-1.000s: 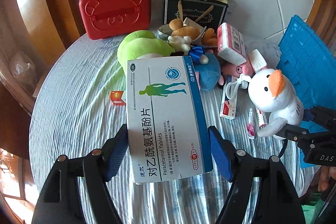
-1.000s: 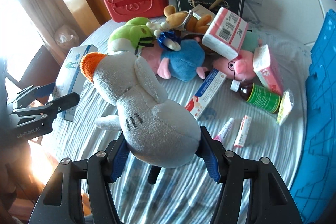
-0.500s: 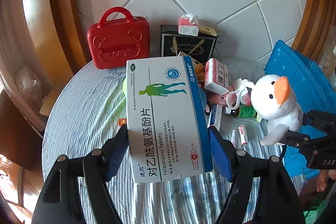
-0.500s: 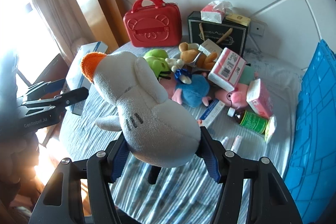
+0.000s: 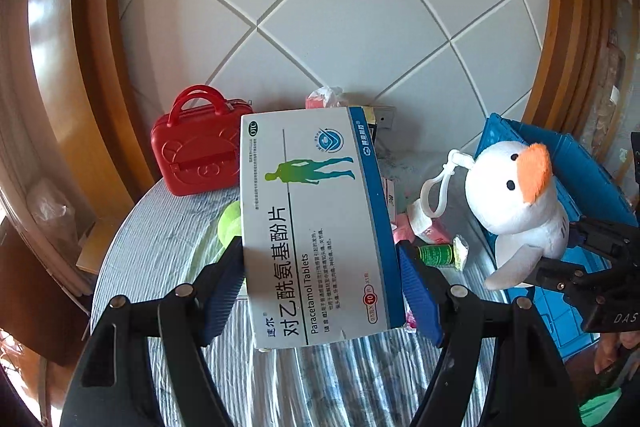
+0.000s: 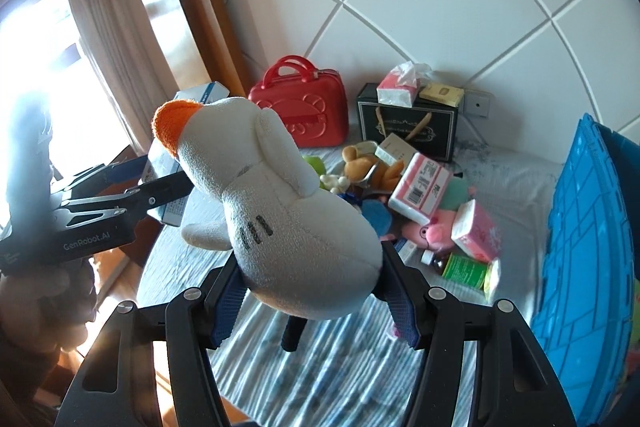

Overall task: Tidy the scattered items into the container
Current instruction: 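Carry the paracetamol box and duck plush over the blue crate with both tools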

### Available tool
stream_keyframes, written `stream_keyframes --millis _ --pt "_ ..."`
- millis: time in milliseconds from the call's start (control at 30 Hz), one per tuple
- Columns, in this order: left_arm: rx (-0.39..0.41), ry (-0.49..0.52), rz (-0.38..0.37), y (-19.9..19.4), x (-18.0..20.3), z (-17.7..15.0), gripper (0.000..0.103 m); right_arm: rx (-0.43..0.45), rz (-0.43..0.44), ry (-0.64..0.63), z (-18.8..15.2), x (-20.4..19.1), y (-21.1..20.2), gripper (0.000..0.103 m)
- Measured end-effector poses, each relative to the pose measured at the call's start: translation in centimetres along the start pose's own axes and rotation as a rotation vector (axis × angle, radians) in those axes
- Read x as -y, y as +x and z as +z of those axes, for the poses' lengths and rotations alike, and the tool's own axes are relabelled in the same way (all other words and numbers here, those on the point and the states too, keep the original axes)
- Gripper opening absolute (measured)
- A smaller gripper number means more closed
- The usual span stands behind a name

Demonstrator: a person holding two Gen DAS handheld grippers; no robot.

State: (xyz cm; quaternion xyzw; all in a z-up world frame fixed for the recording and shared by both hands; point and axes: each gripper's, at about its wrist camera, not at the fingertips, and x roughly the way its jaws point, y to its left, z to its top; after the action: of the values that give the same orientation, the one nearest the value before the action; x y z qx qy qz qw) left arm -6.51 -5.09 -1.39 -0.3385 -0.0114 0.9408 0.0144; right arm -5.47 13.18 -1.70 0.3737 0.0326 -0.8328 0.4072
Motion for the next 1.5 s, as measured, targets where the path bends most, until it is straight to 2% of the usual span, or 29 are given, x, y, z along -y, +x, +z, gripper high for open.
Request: stream_keyframes --millis 400,700,1100,1500 --pt "0.059 0.029 -0.034 -1.0 4.8 3.4 0.073 0.098 -0.004 0.021 1.2 2.9 -5.3 0.062" --pt "0.082 0.048 -0.077 -1.3 10.0 5.2 0.073 0.152 -0.03 0.05 1.4 7.2 -9.5 0.062" --pt "0.104 0.114 -0.151 -1.6 19.1 7.8 0.073 0.231 -0.094 0.139 -0.3 14.7 -15.8 0.062" --pt "0.083 0.217 -0.269 0.7 29.9 10.7 0.073 0.29 -0.19 0.248 -3.0 23.0 -20.5 0.062"
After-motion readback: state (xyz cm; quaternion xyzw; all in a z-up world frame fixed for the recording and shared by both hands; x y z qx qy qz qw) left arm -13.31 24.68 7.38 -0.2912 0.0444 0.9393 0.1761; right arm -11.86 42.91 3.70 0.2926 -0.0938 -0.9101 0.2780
